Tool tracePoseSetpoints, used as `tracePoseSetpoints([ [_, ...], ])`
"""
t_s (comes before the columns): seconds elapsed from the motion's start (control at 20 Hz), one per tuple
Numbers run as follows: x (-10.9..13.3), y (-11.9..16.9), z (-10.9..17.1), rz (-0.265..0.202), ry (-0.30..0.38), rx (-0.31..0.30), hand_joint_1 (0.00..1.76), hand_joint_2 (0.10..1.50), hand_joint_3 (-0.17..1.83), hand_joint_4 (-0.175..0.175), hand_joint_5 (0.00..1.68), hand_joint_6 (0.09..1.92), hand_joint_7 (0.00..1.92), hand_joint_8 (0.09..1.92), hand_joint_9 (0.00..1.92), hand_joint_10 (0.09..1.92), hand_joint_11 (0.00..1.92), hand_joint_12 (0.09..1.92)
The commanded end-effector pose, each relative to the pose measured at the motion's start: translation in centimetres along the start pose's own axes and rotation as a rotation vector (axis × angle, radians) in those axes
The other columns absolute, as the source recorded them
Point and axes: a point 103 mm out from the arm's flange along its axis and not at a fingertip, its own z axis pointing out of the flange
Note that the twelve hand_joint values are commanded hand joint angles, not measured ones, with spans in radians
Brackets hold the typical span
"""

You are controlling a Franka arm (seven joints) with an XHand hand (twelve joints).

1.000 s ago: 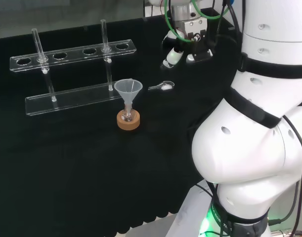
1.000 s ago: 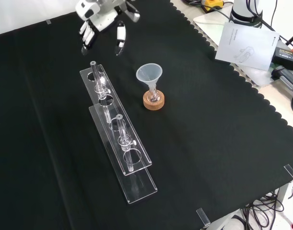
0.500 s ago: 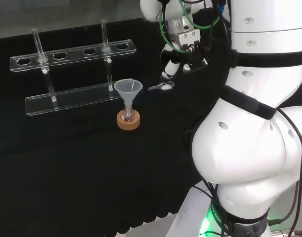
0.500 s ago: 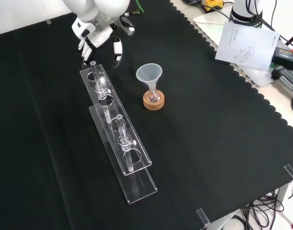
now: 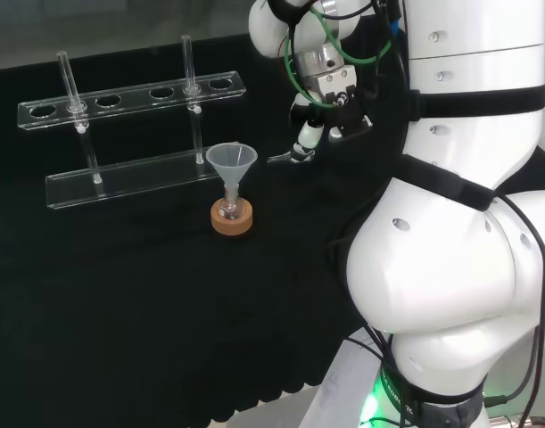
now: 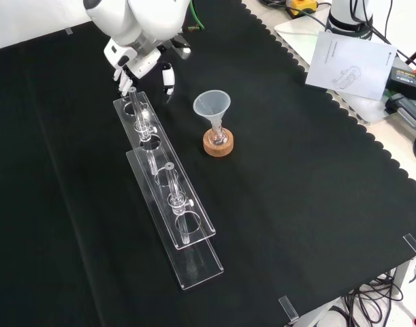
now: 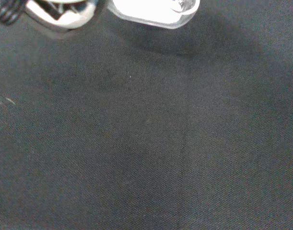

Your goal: Pick up the weighing funnel.

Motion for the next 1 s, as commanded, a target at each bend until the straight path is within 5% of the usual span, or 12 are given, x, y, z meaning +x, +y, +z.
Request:
tracePoseSetpoints([
  [0.05,0.0,0.8,0.7,0.003,-0.013,0.023,0.86,0.61,0.52,-0.013,0.57,0.63,0.41,0.67,0.70,0.53,0.39,1.33],
  [1.0,-0.3,2.5,2.2,0.019,-0.015,0.027,0.89,0.63,0.54,0.006,0.64,0.69,0.43,0.68,0.71,0.53,0.40,1.33],
])
